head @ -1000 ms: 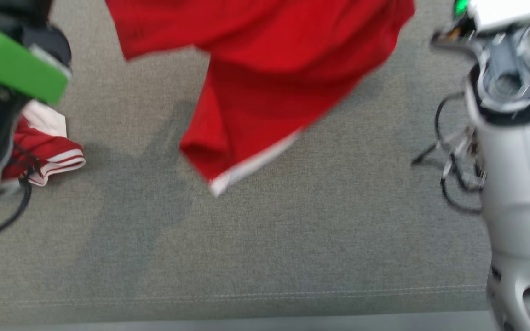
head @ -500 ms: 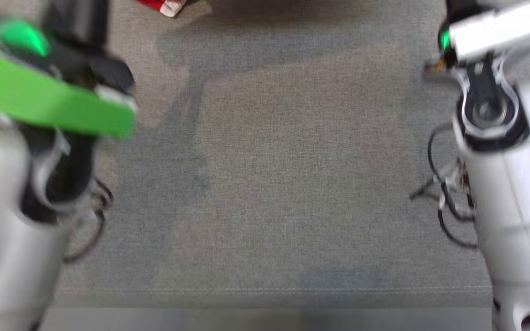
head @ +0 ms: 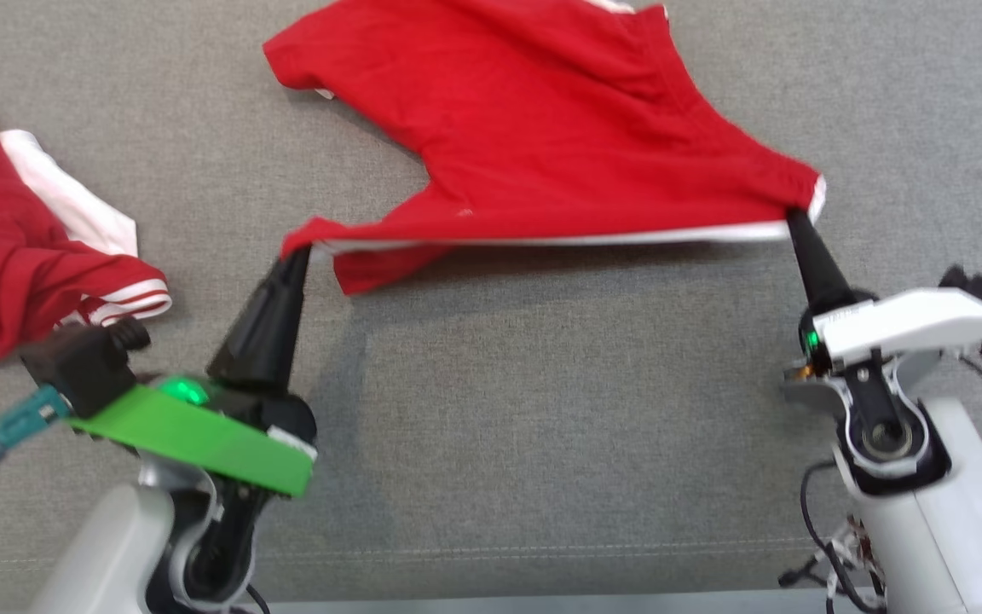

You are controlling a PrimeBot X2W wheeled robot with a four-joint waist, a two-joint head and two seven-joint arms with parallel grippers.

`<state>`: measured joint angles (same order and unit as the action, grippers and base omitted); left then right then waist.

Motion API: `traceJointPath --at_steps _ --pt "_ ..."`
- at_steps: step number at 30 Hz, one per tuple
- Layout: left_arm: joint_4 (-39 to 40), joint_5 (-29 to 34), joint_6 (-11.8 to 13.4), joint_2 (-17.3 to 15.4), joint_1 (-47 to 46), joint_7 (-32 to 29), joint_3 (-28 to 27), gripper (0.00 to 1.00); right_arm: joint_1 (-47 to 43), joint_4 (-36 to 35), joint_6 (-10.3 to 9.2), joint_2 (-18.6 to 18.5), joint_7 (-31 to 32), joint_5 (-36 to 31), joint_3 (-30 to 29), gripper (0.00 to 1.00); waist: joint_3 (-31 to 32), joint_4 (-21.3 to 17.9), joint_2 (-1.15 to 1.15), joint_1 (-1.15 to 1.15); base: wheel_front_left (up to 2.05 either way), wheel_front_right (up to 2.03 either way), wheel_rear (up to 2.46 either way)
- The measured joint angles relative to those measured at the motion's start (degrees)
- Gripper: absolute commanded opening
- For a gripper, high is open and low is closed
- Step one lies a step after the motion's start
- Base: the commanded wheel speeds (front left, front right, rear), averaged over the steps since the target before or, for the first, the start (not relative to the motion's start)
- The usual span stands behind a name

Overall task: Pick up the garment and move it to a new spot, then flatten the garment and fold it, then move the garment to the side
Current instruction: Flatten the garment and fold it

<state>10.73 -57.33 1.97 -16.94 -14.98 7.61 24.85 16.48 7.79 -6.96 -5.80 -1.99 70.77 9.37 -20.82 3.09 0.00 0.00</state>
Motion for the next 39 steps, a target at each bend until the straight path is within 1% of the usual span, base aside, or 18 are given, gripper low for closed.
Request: traceJointPath --at_steps 5,10,11,14,18,24,28,33,39 --pt "0.97 -0.08 -0.45 -0.37 5.93 0.08 2.41 0.0 -6.92 0.01 0.34 -0.03 -0.87 0.36 -1.25 0.0 2.62 0.19 0.0 0.0 0.0 0.0 0.0" --pt "3.01 -0.09 -0.48 -1.82 10.93 -0.56 4.8 0.0 -12.99 -0.58 0.35 0.02 -1.51 0.73 -2.3 0.0 5.06 0.71 0.0 0.0 0.0 0.0 0.0" --pt "4.01 -0.19 -0.48 -2.65 12.52 -0.59 5.01 0.0 -14.99 -1.38 0.35 0.13 -1.51 1.46 -2.21 0.0 5.88 1.09 0.0 0.0 0.0 0.0 0.0" --pt "5.28 -2.32 -0.52 -3.41 15.29 -1.02 5.05 0.0 -17.42 -2.46 0.35 0.09 -1.51 1.56 -2.2 0.0 6.84 1.91 0.0 0.0 0.0 0.0 0.0" --pt "6.08 -2.32 -0.52 -5.21 18.95 -1.09 5.22 0.0 -20.8 -3.81 0.35 0.05 -1.49 1.55 -1.89 0.0 7.66 3.13 0.0 0.0 0.0 0.0 0.0" --pt "7.06 -2.34 -0.46 -5.81 22.83 -1.04 5.3 0.0 -26.97 -5.63 0.37 -0.08 -1.51 1.56 -2.08 0.0 8.58 4.5 0.0 0.0 0.0 0.0 0.0" --pt "8.61 -2.35 0.07 -6.61 26.37 -0.74 4.43 0.0 -31.26 -7.24 0.43 -0.4 -1.46 1.53 -1.87 0.0 8.77 4.93 0.0 0.0 0.0 0.0 0.0" --pt "10.73 -2.33 0.49 -8.72 29.29 -0.42 2.68 0.0 -36.05 -9.25 0.85 -1.07 0.03 1.37 -0.46 0.0 8.37 5.16 0.0 0.0 0.0 0.0 0.0" --pt "12.28 -2.34 1.08 -10.44 30.5 0.27 -0.31 0.0 -36.6 -13.14 0.81 -1.07 1.27 1.42 1.36 0.0 7.92 4.4 0.0 0.0 0.0 0.0 0.0"
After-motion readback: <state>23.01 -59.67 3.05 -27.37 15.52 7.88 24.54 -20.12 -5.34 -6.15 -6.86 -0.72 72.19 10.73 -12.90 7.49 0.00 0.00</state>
